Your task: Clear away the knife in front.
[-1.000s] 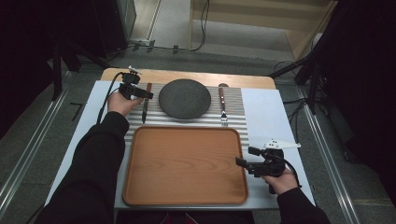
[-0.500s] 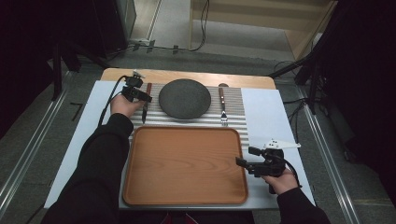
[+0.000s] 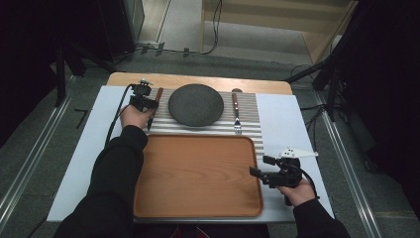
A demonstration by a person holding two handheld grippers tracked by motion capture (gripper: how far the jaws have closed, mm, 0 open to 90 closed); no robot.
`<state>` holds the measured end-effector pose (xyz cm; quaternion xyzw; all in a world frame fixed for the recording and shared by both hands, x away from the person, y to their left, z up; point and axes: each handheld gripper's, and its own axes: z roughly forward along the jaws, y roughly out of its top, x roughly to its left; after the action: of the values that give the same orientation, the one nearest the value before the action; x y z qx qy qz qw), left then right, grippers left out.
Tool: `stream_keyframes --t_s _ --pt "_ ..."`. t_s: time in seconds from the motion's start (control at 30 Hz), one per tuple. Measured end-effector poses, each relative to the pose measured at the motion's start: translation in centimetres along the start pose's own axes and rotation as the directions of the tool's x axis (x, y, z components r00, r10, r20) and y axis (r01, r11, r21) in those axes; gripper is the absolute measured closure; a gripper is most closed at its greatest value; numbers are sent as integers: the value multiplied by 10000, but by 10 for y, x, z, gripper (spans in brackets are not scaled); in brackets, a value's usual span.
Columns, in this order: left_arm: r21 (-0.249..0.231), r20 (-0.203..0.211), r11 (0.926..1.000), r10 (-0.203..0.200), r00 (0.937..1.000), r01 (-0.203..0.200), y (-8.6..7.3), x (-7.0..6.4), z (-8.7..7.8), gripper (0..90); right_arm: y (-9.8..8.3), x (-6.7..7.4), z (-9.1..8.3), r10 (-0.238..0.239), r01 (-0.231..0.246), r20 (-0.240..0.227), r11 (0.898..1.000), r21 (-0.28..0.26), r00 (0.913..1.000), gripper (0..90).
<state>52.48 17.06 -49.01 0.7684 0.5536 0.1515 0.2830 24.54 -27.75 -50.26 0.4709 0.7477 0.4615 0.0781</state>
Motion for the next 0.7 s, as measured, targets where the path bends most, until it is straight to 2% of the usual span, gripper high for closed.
stream_keyframes --t_s 0.03,0.17,0.2,0.3,0.33,0.4,0.43,0.47,0.53,0.57,0.63,0.67,0.7 --pt "36 42 9998 -185 9998 185 1 1 0 780 0 0 0 -1 1 -13 10000 4 10000 153" --pt "121 142 9996 -260 9996 259 5 1 -2 782 0 0 0 -1 1 -36 10000 4 10000 153" --pt "53 334 9996 -271 9991 269 9 2 -7 782 0 0 0 -13 13 -35 10000 13 10000 154" --pt "-136 474 9998 -162 9987 169 15 0 -14 782 0 0 0 -23 23 -52 10000 23 10000 153" --pt "-250 620 9997 -50 9981 65 19 -1 -21 782 0 0 0 -23 23 -56 10000 16 10000 153" --pt "-287 604 9996 62 9982 -45 22 -2 -25 782 0 0 0 -11 11 -57 10000 14 10000 153" --pt "-392 801 9992 41 9968 -10 24 -1 -30 782 0 0 0 -12 12 -37 10000 15 10000 153" --pt "-392 801 9992 41 9968 -10 24 -1 -30 781 0 0 0 -12 12 -37 10000 15 10000 153" --pt "-424 1193 9991 40 9929 11 26 -1 -36 781 0 0 0 7 -7 6 10000 55 10000 153" --pt "-623 1510 9980 180 9884 -86 26 -2 -41 781 0 0 0 15 -15 0 10000 56 10000 154" --pt "-690 1600 9975 257 9868 -148 26 -2 -44 781 0 0 0 11 -11 0 10000 33 10000 153" --pt "-734 1866 9971 327 9819 -193 27 -3 -49 782 0 0 0 21 -21 4 10000 39 10000 153" --pt "-734 1866 9971 327 9819 -193 27 -3 -49 782 0 0 0 23 -23 9 10000 48 10000 153"
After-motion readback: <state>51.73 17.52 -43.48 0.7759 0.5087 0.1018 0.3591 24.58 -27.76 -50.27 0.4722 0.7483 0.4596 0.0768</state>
